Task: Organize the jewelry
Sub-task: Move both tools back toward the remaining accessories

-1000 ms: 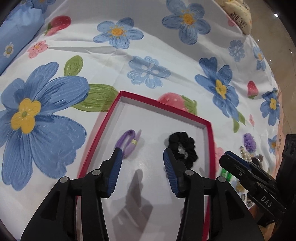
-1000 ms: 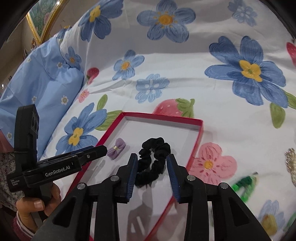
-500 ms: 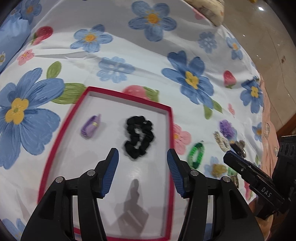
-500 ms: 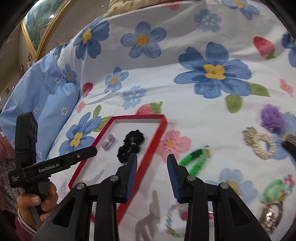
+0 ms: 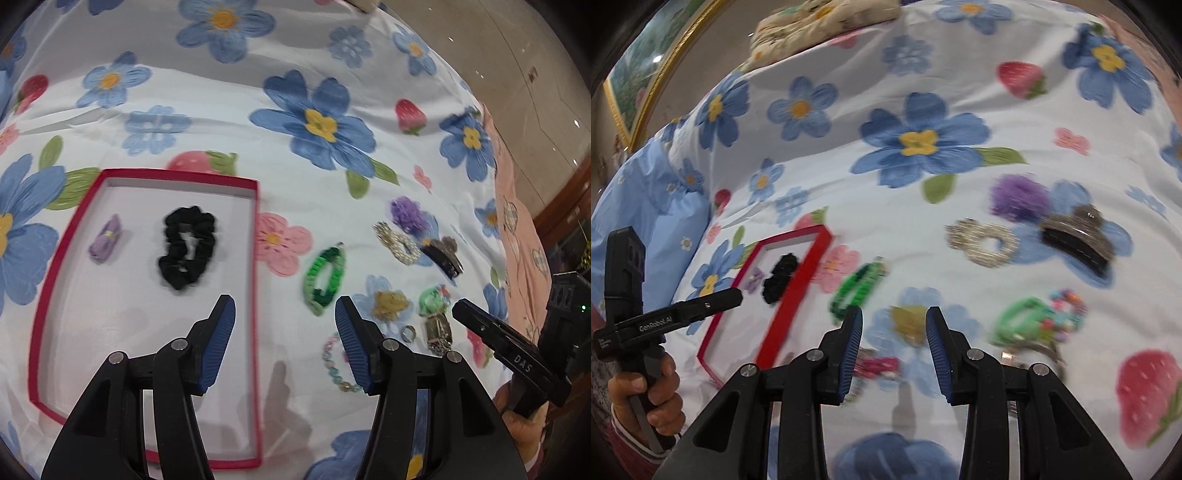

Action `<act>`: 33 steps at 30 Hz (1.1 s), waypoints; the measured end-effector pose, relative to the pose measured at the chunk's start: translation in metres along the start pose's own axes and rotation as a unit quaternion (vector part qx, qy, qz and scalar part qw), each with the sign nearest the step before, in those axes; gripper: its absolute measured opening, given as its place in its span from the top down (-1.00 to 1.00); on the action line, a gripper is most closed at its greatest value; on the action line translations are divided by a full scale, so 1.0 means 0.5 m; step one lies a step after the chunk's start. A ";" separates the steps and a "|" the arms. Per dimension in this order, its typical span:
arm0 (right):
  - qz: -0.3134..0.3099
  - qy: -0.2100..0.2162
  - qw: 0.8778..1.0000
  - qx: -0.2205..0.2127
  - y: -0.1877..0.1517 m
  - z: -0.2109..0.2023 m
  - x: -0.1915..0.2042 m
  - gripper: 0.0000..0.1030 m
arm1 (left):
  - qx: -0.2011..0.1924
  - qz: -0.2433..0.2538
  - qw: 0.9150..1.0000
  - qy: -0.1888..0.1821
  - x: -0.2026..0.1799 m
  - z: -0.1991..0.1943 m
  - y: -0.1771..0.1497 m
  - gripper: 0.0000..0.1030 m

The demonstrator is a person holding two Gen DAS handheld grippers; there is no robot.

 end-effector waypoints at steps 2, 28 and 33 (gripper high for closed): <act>0.010 -0.007 1.000 -0.001 -0.007 -0.010 -0.025 0.27 | 0.006 0.007 1.000 -0.004 -0.018 0.011 -0.003 -0.10; 0.030 -0.074 0.996 0.035 -0.012 0.052 -0.163 0.27 | 0.069 0.068 0.995 0.017 -0.110 0.198 0.037 -0.15; 0.029 -0.090 0.994 0.056 -0.022 0.086 -0.172 0.56 | 0.083 0.074 0.993 0.024 -0.104 0.240 0.038 -0.08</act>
Point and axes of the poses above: each gripper's, at about its wrist camera, not at the fingertips, and z roughly the way its jaws point, x to its left, y to its top, the point moved 4 cm from there along z, roughly the way its jaws point, and after that the axes turned 3 degrees about x, right-handed, at the moved point
